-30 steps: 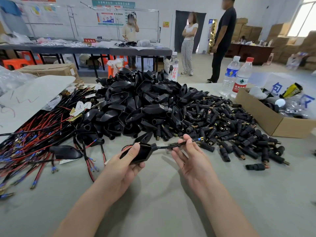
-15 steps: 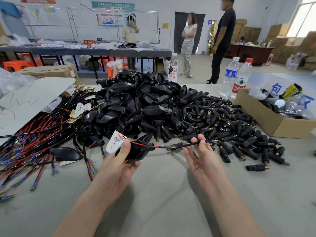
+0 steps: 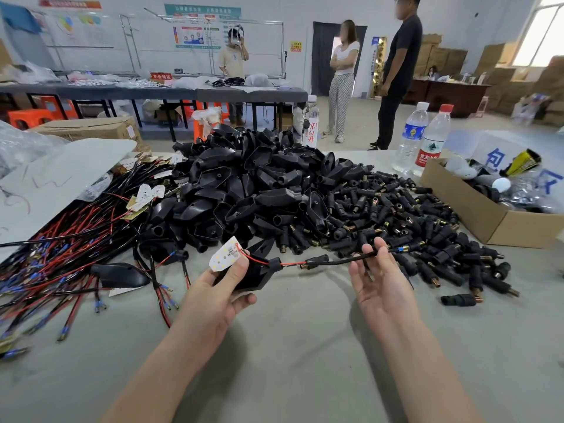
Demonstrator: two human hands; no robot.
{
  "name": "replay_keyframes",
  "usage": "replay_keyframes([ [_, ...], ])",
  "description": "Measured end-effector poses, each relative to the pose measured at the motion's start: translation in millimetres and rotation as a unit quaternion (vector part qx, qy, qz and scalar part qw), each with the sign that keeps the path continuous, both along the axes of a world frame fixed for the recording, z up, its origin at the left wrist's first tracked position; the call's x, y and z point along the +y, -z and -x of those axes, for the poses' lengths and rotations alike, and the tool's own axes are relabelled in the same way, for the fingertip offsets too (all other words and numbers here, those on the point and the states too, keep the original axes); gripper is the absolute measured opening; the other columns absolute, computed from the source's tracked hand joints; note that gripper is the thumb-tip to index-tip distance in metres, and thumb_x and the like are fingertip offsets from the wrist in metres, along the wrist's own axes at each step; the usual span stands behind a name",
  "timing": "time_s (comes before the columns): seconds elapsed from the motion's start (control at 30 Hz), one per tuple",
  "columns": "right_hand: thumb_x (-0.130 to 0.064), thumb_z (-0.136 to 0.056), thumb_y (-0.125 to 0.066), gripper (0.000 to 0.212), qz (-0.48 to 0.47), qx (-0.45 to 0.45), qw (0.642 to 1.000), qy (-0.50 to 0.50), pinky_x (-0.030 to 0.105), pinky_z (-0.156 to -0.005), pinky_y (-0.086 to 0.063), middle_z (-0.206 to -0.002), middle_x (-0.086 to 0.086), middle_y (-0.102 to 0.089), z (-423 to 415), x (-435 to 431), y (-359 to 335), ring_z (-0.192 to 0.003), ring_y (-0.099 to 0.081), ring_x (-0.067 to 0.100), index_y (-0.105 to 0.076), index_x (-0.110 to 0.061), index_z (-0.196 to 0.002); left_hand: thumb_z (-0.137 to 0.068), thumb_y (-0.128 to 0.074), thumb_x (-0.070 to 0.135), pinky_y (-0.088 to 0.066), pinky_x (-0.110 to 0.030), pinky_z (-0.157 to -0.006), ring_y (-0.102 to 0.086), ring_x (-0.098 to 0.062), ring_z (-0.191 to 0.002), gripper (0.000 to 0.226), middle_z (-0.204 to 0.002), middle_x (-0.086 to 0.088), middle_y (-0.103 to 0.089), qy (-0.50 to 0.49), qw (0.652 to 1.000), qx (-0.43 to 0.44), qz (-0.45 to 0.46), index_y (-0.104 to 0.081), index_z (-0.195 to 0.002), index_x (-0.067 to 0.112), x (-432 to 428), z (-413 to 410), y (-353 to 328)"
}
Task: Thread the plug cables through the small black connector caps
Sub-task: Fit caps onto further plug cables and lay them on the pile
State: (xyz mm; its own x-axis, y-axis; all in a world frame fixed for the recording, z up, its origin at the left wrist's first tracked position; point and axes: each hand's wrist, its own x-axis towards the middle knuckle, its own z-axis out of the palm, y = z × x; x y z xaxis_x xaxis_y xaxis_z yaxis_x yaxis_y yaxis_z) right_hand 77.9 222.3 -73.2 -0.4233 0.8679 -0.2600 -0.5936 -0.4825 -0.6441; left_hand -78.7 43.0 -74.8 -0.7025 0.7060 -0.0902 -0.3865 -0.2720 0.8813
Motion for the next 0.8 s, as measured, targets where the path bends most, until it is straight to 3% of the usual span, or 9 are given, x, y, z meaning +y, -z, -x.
replay_keyframes([
  [0.17,-0.027,-0.09,-0.069,0.017,-0.067,-0.029,0.986,-0.151,0.026,-0.065,-0.059,-0.092,0.007,-0.075,18.1,-35.1,0.1,-0.076,-0.073,0.016,-0.077,-0.012,-0.093,-0.077,-0.071,0.025,-0.053,-0.024,-0.053,-0.071,-0.015,-0.074,0.033,-0.095,-0.009,-0.076,-0.018,1.0,0.012,0.012,-0.071,-0.105,0.008,3.7,-0.6,5.4],
  [0.33,-0.028,-0.093,-0.067,0.026,-0.13,-0.036,0.953,-0.271,0.031,-0.072,-0.059,-0.113,0.014,-0.074,37.4,-70.4,7.5,-0.101,-0.073,0.025,-0.069,-0.006,-0.108,-0.091,-0.065,0.019,-0.055,-0.028,-0.059,-0.072,-0.023,-0.089,0.018,-0.105,-0.013,-0.075,-0.006,0.997,0.07,0.014,-0.07,-0.107,0.014,4.9,-3.3,10.4],
  [0.47,-0.029,-0.091,-0.066,0.029,-0.153,-0.077,0.963,-0.21,0.027,-0.066,-0.059,-0.103,0.007,-0.077,33.8,-62.8,3.8,-0.095,-0.075,0.023,-0.067,-0.005,-0.107,-0.097,-0.061,0.021,-0.055,-0.027,-0.059,-0.073,-0.023,-0.089,0.015,-0.104,-0.013,-0.075,-0.019,0.994,0.094,0.043,-0.072,-0.105,0.013,5.5,-1.5,9.7],
  [0.63,-0.038,-0.081,-0.067,0.035,-0.174,-0.1,0.965,-0.171,0.027,-0.063,-0.058,-0.094,0.006,-0.077,30.9,-58.9,2.4,-0.089,-0.075,0.024,-0.07,-0.008,-0.099,-0.101,-0.056,0.026,-0.057,-0.026,-0.061,-0.073,-0.022,-0.095,0.022,-0.103,-0.006,-0.077,-0.012,0.99,0.127,0.052,-0.077,-0.096,0.027,3.1,-4.5,6.9],
  [0.8,-0.031,-0.097,-0.061,0.026,-0.17,-0.14,0.967,-0.13,0.026,-0.059,-0.058,-0.085,0.005,-0.077,29.6,-54.4,5.5,-0.084,-0.076,0.026,-0.066,-0.006,-0.099,-0.102,-0.056,0.022,-0.06,-0.026,-0.064,-0.072,-0.012,-0.091,0.019,-0.1,0.004,-0.077,-0.022,0.966,0.239,0.091,-0.074,-0.104,0.023,0.1,-5.4,10.4],
])
